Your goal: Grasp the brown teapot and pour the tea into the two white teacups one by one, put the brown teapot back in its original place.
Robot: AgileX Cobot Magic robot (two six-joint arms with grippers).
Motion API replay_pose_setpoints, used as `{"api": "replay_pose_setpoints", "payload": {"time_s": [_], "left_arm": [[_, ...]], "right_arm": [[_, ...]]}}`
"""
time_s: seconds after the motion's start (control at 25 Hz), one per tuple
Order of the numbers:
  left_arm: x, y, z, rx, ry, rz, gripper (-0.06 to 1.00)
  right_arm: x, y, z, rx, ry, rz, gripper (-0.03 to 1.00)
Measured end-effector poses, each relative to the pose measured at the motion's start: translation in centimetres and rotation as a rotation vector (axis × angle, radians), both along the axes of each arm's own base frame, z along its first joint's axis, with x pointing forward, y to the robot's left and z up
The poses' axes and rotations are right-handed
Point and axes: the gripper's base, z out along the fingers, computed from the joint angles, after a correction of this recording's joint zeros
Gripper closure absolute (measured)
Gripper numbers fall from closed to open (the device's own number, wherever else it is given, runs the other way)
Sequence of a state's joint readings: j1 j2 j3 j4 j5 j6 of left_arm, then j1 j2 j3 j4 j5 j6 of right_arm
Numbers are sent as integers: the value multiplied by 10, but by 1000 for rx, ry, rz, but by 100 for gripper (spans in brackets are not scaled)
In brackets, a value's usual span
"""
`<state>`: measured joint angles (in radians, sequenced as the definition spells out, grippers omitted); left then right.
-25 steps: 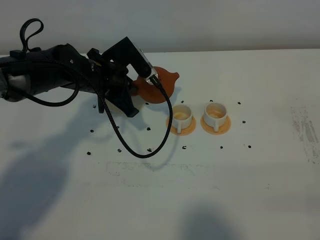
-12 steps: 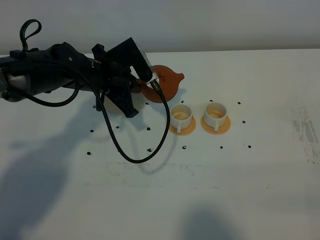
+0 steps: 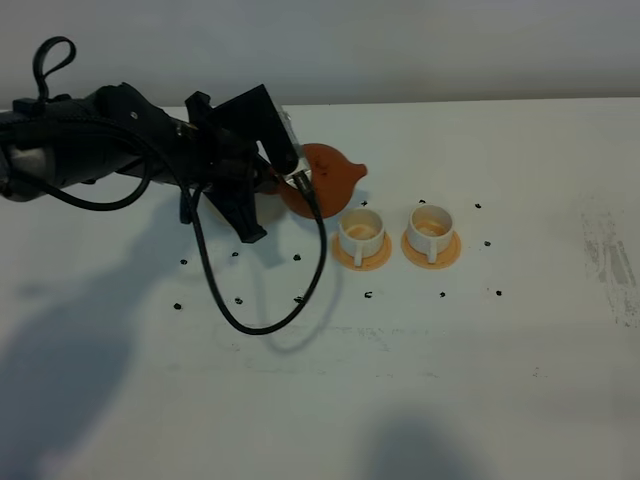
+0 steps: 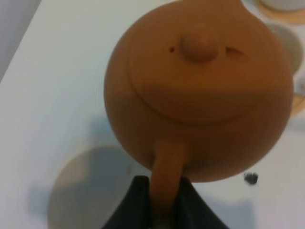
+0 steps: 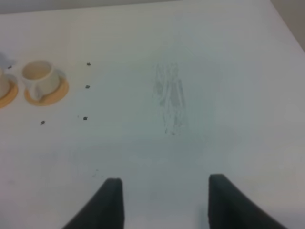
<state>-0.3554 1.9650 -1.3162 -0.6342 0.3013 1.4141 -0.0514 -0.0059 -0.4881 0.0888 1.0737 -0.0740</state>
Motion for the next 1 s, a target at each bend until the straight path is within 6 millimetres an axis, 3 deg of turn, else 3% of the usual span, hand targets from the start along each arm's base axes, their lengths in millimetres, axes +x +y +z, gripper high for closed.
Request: {"api": "replay_pose_setpoints", "payload": {"time_s": [1.0], "left_arm": [[2,5,-17,142,-29,-126,87]], "right_arm": [[0,0,0,0,0,0,54]]}}
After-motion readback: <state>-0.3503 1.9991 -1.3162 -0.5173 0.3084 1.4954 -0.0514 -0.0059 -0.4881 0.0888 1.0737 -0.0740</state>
